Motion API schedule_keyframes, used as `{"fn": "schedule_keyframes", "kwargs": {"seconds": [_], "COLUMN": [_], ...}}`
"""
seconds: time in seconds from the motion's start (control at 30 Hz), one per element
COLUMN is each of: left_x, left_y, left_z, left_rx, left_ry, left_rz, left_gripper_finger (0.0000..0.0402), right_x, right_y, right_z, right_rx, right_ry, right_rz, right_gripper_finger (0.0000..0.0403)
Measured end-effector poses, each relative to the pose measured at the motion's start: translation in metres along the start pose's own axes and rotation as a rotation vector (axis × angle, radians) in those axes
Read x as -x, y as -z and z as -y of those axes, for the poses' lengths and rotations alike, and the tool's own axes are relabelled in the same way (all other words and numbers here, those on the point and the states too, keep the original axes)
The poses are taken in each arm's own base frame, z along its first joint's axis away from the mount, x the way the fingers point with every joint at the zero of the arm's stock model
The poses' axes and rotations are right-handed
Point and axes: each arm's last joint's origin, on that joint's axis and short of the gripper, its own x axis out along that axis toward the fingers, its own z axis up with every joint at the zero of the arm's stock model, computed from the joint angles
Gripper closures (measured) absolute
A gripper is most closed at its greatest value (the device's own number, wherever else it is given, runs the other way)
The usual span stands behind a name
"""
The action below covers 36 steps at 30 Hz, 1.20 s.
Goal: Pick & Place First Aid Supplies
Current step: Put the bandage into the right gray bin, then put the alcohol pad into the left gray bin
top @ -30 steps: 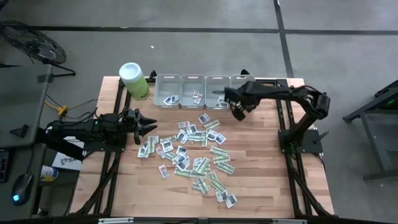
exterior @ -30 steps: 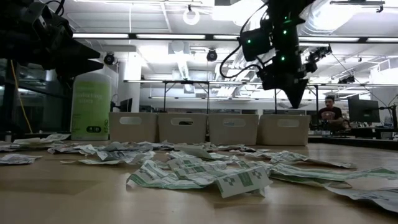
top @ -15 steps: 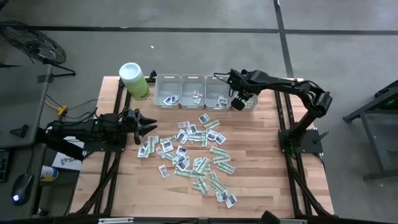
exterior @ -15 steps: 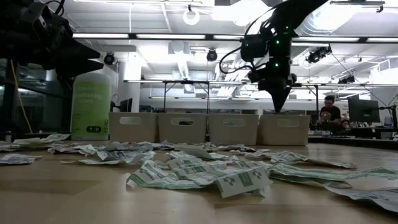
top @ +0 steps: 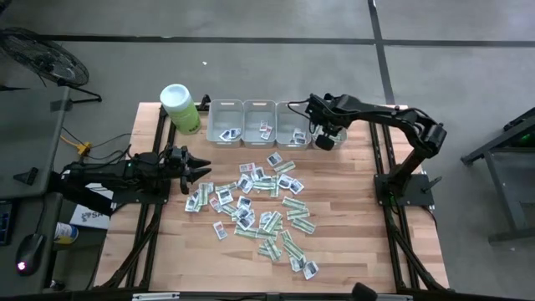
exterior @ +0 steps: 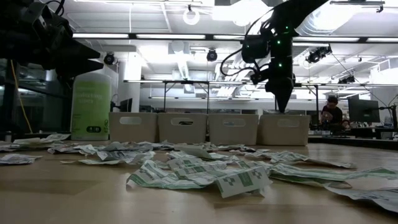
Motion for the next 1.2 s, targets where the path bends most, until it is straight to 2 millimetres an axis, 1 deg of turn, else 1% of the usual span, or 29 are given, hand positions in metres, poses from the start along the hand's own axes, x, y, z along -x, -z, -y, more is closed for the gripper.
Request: {"fn": "schedule_keyframes", "kwargs": {"seconds": [0.1,0.2,0.37,0.47,0.6,0.67,0.73,0.8,0.9,1.0,1.13,1.2], "left_x": [0.0,0.0,0.0,0.0,0.0,0.0,0.0,0.0,0.0,0.0,0.0,0.0], "left_y": [0.0,0.0,0.0,0.0,0.0,0.0,0.0,0.0,0.0,0.0,0.0,0.0], "left_z": [0.0,0.0,0.0,0.0,0.0,0.0,0.0,0.0,0.0,0.0,0.0,0.0], "left_rx": [0.0,0.0,-0.001,0.0,0.0,-0.001,0.0,0.0,0.0,0.0,0.0,-0.001], "left_ry": [0.0,0.0,0.0,0.0,0.0,0.0,0.0,0.0,0.0,0.0,0.0,0.0], "left_rz": [-0.001,-0.001,-0.001,0.0,0.0,-0.001,-0.001,0.0,0.0,0.0,0.0,-0.001], "left_gripper_finger": [0.0252,0.0252,0.0252,0.0252,0.0252,0.0252,0.0252,0.0252,0.0252,0.0252,0.0252,0.0252], "right_x": [0.0,0.0,0.001,0.007,0.023,0.033,0.044,0.054,0.068,0.08,0.093,0.094], "right_y": [0.001,0.001,0.004,0.009,0.016,0.019,0.021,0.022,0.022,0.019,0.017,0.019], "right_z": [0.0,0.0,0.0,0.001,0.001,-0.001,-0.005,-0.011,-0.027,-0.047,-0.076,-0.092], "right_rx": [-0.016,-0.046,-0.183,-0.271,-0.372,-0.396,-0.386,-0.368,-0.313,-0.256,-0.2,-0.175], "right_ry": [0.012,0.012,0.006,-0.023,-0.155,-0.214,-0.235,-0.254,-0.295,-0.316,-0.284,-0.273], "right_rz": [-0.013,-0.015,-0.034,-0.045,-0.013,0.022,0.071,0.127,0.199,0.289,0.397,0.455], "right_gripper_finger": [0.0362,0.0327,0.0278,0.0269,0.0269,0.0269,0.0268,0.0268,0.0269,0.0268,0.0268,0.0269]}}
